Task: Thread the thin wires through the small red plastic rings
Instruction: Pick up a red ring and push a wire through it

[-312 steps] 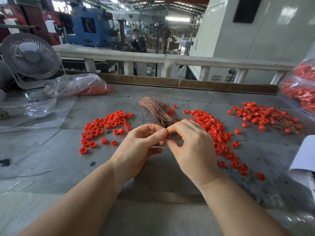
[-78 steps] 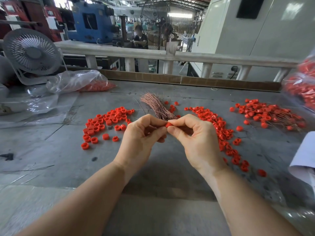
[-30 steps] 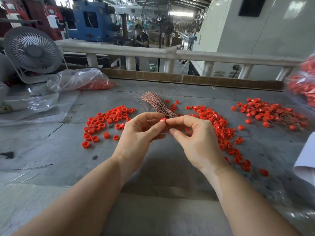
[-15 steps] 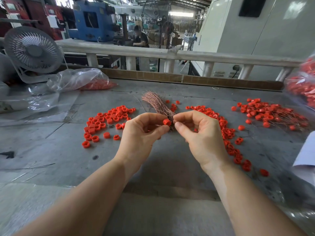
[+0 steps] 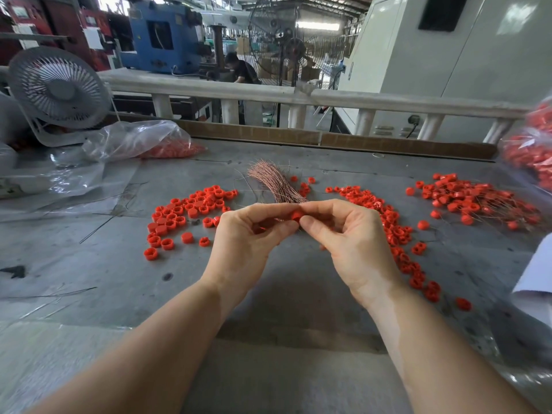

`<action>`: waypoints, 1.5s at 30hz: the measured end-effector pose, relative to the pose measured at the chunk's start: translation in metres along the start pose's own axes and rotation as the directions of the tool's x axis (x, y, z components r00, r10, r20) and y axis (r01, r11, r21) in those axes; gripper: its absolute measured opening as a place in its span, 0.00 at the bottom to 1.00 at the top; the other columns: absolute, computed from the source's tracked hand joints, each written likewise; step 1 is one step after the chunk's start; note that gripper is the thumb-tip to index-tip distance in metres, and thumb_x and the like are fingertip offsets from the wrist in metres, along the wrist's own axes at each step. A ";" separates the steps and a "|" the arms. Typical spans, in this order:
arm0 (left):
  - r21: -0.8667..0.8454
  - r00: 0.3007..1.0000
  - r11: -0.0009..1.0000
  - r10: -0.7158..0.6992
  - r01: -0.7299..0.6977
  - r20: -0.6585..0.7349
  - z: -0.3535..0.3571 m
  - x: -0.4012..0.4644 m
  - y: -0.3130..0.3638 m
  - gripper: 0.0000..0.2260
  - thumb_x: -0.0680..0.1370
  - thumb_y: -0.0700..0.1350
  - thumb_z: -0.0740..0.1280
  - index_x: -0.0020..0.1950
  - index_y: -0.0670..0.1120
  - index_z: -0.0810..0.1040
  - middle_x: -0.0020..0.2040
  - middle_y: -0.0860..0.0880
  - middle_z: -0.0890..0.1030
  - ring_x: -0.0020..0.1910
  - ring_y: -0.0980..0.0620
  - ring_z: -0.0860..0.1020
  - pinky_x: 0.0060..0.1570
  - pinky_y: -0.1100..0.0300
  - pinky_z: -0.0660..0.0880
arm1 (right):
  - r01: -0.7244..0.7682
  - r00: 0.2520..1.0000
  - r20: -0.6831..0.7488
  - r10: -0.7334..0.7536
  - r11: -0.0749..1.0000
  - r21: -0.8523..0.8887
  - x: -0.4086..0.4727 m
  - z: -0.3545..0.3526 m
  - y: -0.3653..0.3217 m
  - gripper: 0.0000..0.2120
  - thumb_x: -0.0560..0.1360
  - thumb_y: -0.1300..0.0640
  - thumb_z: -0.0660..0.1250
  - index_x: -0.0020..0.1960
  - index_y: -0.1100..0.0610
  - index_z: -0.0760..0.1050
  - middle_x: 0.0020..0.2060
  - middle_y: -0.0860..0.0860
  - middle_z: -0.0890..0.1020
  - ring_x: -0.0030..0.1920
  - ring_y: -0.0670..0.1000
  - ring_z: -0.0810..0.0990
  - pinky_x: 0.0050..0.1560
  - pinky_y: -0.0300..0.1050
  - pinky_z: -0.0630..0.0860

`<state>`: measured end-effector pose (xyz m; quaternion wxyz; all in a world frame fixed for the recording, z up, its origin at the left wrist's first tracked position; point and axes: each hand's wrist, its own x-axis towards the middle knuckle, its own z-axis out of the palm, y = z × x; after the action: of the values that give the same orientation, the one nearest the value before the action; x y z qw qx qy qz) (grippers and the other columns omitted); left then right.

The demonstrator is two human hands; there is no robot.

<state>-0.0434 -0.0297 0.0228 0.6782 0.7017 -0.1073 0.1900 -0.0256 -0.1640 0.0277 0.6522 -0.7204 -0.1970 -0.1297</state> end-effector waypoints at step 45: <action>-0.133 0.997 0.989 -0.055 0.061 0.048 0.002 -0.001 0.001 0.06 0.72 0.31 0.68 0.42 0.41 0.81 0.32 0.52 0.81 0.32 0.57 0.76 0.35 0.67 0.74 | -0.031 1.000 0.009 0.030 0.992 0.126 -0.002 0.001 0.001 0.10 0.70 0.67 0.70 0.37 0.53 0.80 0.31 0.47 0.82 0.33 0.42 0.78 0.35 0.33 0.73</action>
<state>-0.0449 -0.0321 0.0232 0.7266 0.6614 -0.1144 0.1470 -0.0270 -0.1635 0.0257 0.6975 -0.6813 -0.1961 -0.1047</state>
